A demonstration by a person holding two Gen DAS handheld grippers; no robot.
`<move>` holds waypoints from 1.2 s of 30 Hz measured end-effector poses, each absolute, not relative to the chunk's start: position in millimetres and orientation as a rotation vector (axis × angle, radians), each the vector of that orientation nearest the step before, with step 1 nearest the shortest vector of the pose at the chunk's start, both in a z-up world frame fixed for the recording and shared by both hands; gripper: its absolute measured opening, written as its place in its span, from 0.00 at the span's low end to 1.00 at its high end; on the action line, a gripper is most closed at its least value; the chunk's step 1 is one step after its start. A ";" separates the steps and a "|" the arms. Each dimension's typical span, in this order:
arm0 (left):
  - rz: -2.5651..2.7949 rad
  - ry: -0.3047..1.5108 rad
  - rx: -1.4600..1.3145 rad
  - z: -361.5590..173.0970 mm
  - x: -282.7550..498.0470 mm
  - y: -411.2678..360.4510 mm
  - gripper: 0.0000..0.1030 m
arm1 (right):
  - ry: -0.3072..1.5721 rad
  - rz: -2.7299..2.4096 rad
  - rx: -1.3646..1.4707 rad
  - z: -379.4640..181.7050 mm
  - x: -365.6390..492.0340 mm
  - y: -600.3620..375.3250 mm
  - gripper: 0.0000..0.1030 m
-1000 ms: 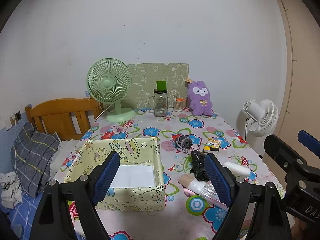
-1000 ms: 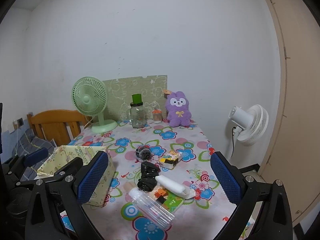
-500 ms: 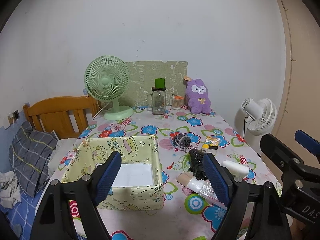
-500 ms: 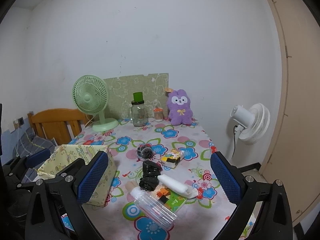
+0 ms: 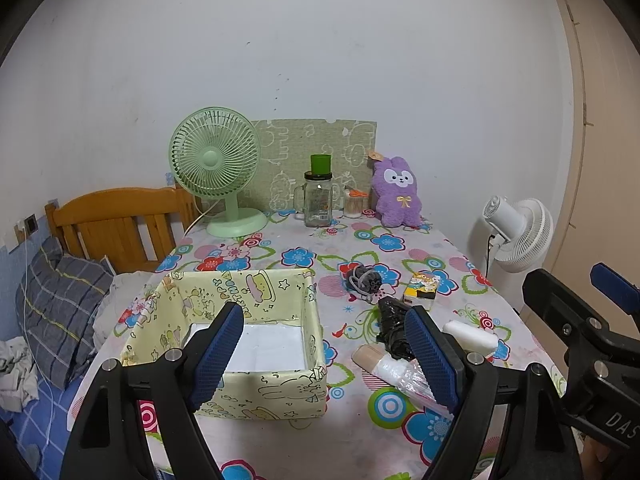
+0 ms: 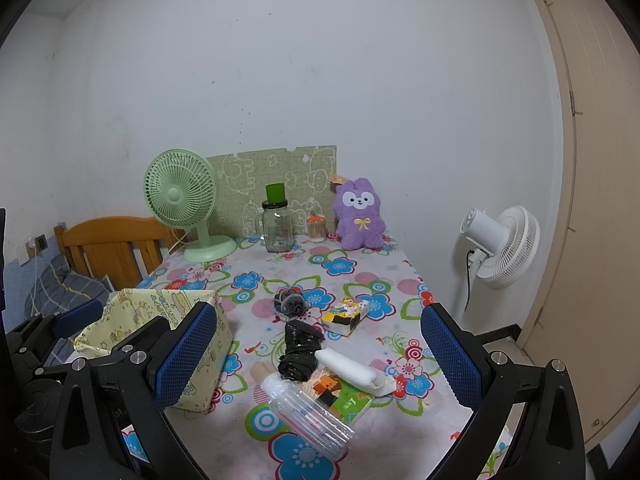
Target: Organize soft objects
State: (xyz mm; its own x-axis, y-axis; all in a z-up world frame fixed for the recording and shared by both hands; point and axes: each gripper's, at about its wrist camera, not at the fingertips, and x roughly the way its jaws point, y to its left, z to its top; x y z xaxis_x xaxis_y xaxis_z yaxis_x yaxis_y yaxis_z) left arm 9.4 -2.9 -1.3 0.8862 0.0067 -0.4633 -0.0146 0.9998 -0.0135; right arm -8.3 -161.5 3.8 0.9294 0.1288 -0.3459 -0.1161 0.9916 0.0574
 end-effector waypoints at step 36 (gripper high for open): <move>-0.011 0.487 -0.023 -9.1 12.5 -10.9 0.83 | 0.357 0.106 0.026 1.4 -5.7 -164.0 1.00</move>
